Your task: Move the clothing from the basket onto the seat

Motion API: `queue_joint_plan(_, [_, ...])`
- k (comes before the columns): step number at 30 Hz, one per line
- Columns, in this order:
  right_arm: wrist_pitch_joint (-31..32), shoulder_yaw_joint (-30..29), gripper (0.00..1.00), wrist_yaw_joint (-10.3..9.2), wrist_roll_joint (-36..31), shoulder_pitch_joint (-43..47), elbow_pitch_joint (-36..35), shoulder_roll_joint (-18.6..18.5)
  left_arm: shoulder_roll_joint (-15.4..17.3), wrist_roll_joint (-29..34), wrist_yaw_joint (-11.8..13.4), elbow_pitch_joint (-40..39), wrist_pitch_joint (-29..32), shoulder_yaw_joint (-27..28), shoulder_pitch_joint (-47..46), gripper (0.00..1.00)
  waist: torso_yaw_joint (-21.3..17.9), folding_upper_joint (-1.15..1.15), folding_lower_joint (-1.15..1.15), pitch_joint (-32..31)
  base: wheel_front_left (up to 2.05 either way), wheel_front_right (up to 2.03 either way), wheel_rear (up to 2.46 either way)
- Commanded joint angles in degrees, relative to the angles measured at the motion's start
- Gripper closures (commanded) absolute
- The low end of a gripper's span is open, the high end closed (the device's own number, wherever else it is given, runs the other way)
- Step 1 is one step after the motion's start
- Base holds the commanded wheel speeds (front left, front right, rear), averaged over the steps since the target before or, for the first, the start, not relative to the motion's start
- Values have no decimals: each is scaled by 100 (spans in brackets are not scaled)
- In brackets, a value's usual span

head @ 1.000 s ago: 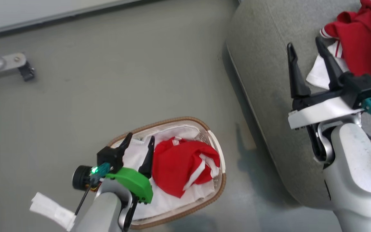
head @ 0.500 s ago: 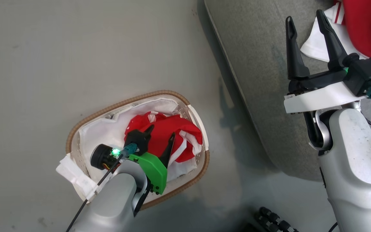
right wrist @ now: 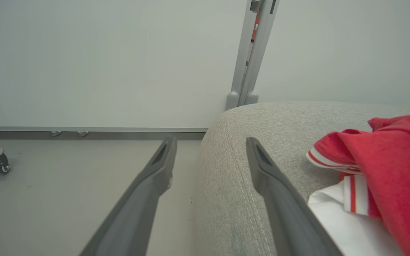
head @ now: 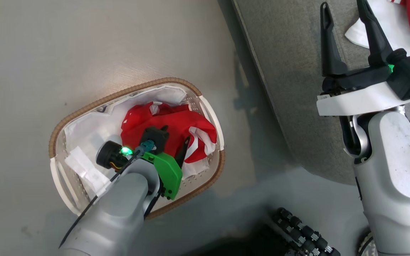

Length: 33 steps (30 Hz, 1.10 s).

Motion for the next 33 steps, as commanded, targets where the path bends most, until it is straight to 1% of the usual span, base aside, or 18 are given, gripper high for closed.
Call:
queue_joint_plan(1, [-13, -20, 0, -8, -19, -101, -65, 6, 41, 17, -11, 104, 5, -37, -176, 0, -52, 35, -1, 190, 0, 0, 0])
queue_joint_plan(5, [-13, -36, 0, -8, -31, -139, -175, 30, 38, 44, 28, 327, 5, -169, -409, 0, -65, 35, -1, 373, 0, 0, 0])
queue_joint_plan(11, [-13, -78, 0, -8, -59, -130, -292, 41, 38, -33, 64, 359, 5, -423, -592, 0, -4, 35, -1, 525, 0, 0, 0])
queue_joint_plan(23, [-13, -158, 0, -8, -99, 4, -493, -50, 38, -422, 40, 380, 207, -1027, -818, 0, 86, 35, -1, 615, 0, 0, 0])
queue_joint_plan(24, [-13, -164, 0, -8, -104, 24, -505, -58, 38, -476, 38, 371, 218, -1079, -829, 55, 92, 35, -1, 613, 1, 1, 1])
queue_joint_plan(25, [-13, -169, 0, -8, -106, 34, -512, -61, 38, -505, 34, 369, 230, -1129, -838, 100, 96, 35, -1, 611, 0, 0, 0])
queue_joint_plan(29, [-13, -202, 0, -8, -102, 24, -514, -60, 39, -645, 30, 400, 231, -1261, -896, 100, 106, 35, -1, 595, 0, 0, 0])
queue_joint_plan(33, [-13, -201, 0, -8, -50, -80, -499, -16, 39, -818, 97, 509, 159, -1292, -936, 100, 93, 35, -1, 552, 0, 0, 0])
